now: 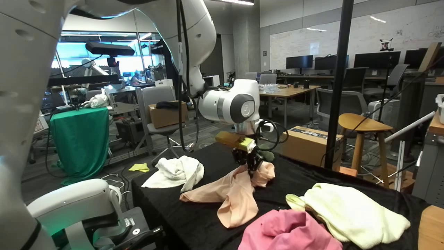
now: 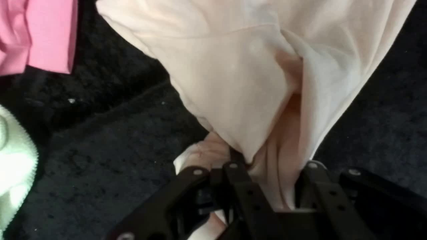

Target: Pile the t-shirts, towels and radish on the right side of the table

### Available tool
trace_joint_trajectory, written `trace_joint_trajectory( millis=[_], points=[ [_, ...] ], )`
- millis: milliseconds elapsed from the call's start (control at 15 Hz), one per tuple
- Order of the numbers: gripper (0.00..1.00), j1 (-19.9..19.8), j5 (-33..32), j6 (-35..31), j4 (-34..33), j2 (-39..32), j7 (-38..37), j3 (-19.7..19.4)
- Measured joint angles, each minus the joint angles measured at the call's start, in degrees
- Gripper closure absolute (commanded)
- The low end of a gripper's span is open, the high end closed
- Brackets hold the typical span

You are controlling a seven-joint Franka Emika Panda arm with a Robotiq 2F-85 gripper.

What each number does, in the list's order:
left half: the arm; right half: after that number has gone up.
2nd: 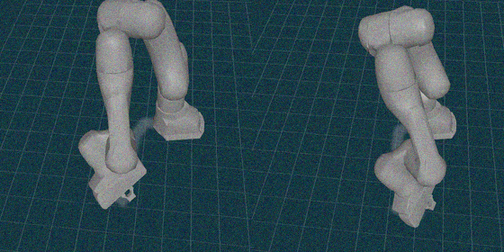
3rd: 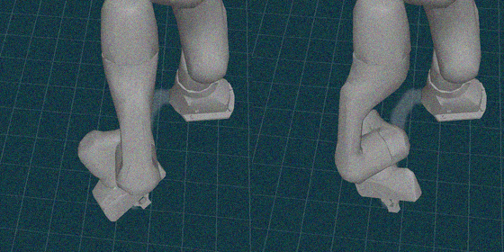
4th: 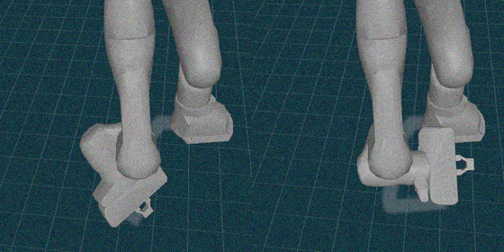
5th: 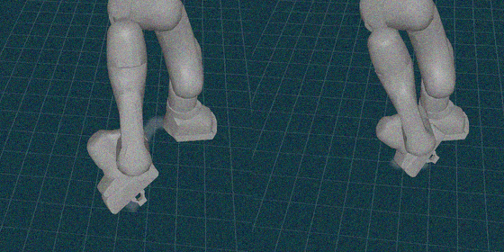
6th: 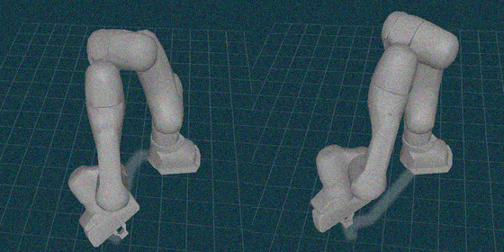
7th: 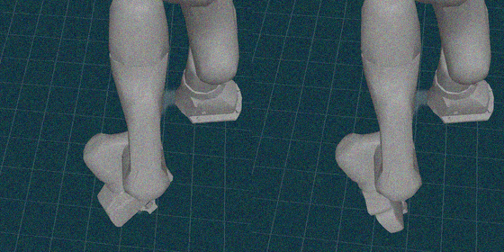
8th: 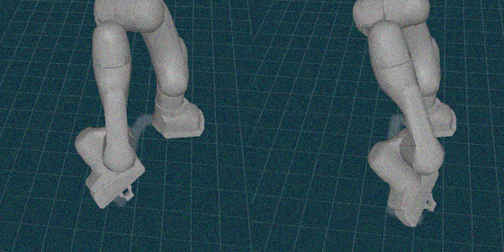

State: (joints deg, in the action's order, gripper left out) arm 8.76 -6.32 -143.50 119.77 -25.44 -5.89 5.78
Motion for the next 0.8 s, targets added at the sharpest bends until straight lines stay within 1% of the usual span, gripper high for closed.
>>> trace_joint_trajectory(
  millis=[133, 200, 467, 667, 800],
  points=[
    [0.96, -0.1, 1.1, -0.4, 0.4, 1.1, 0.7, 0.6],
    [0.91, -0.4, 2.3, -0.5, 0.8, 2.1, 1.5, 1.2],
    [0.89, -1.9, 8.3, -0.4, 4.0, 8.9, 5.2, 3.3],
    [0.91, -2.5, 10.2, -0.4, 7.4, 15.8, 5.0, 2.8],
    [0.91, -2.9, 10.3, -0.9, 10.0, 20.5, 3.3, 1.6]
  ],
)
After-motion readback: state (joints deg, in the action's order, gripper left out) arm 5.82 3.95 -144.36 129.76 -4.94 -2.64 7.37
